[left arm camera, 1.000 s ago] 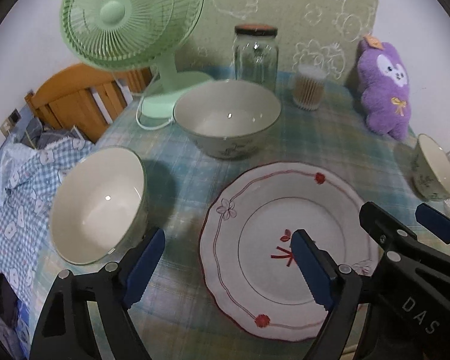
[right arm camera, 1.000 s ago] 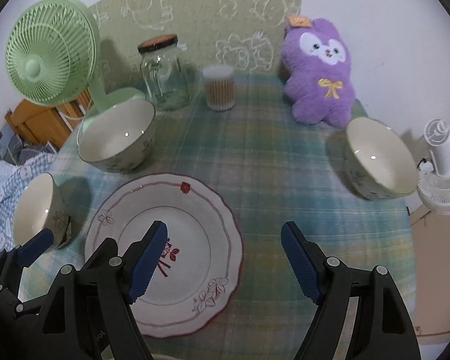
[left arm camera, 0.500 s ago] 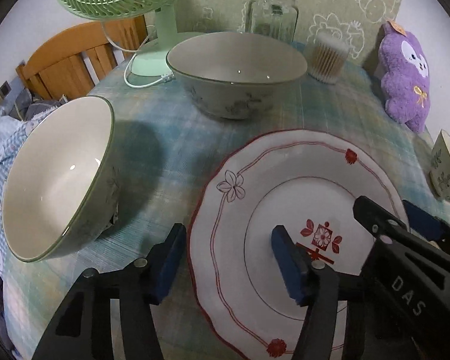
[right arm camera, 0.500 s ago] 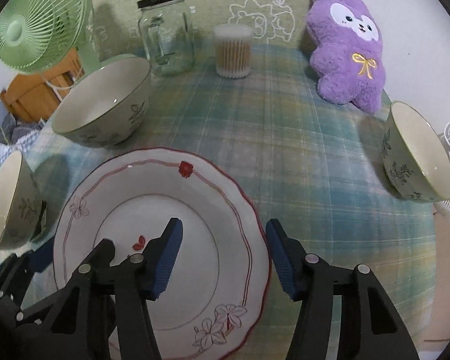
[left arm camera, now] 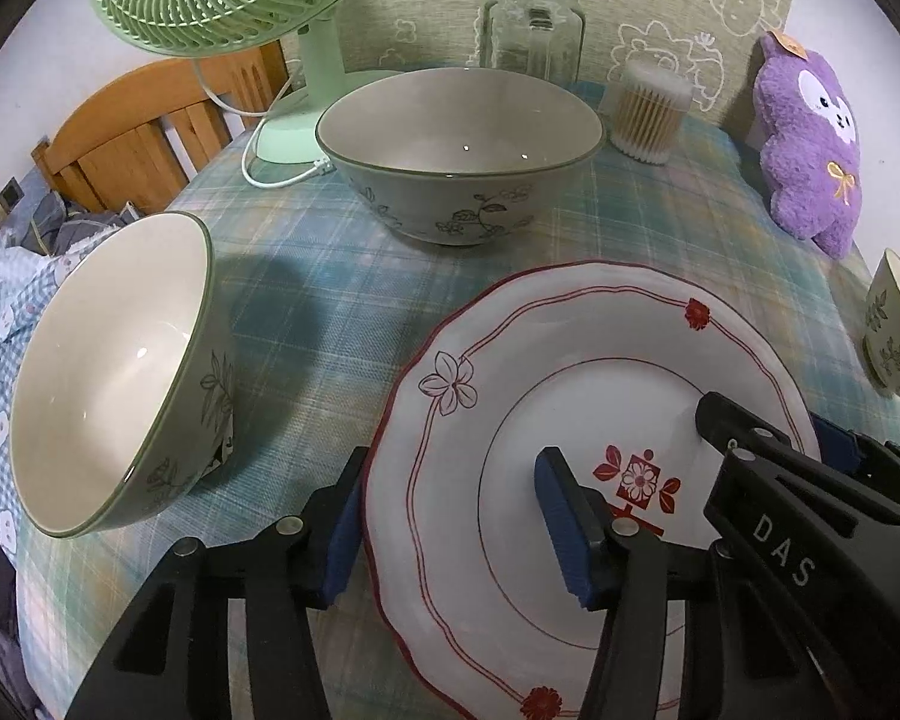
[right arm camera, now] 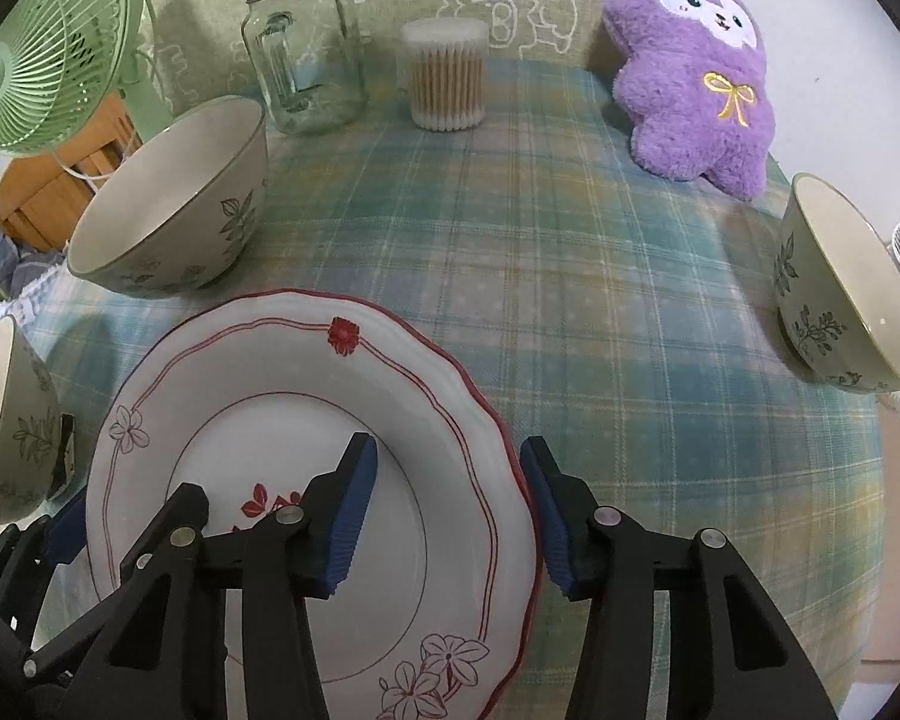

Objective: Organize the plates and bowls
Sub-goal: 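Lift the red-rimmed plate off the table with both grippers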

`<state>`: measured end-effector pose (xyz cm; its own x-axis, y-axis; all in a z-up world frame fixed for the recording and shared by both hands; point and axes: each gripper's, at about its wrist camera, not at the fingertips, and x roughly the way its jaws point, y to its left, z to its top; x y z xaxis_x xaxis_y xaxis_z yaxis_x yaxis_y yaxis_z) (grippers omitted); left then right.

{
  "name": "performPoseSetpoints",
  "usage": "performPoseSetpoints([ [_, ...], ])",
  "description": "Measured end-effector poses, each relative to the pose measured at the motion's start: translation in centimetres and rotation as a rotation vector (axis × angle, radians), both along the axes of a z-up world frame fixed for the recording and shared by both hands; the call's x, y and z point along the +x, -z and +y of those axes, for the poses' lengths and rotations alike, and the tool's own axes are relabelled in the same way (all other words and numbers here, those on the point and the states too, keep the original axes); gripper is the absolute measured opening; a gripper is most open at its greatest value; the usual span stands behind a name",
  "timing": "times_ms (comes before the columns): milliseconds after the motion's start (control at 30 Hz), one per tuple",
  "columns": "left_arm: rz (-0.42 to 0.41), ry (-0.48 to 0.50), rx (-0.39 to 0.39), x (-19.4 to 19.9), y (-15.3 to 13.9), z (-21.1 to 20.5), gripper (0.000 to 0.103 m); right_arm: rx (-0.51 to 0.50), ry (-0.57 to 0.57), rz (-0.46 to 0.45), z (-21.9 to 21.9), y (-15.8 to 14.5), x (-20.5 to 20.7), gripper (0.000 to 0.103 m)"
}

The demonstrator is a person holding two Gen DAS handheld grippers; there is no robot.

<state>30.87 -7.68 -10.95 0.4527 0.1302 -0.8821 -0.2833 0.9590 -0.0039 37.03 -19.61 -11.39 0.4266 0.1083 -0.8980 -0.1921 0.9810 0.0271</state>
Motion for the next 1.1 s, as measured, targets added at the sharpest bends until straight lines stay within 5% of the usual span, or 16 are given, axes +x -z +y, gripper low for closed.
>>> performPoseSetpoints([
  [1100, 0.007, 0.025, 0.015, -1.4, -1.6, -0.1, 0.043, -0.005, 0.014, 0.003, -1.0, -2.3, -3.1, 0.041],
])
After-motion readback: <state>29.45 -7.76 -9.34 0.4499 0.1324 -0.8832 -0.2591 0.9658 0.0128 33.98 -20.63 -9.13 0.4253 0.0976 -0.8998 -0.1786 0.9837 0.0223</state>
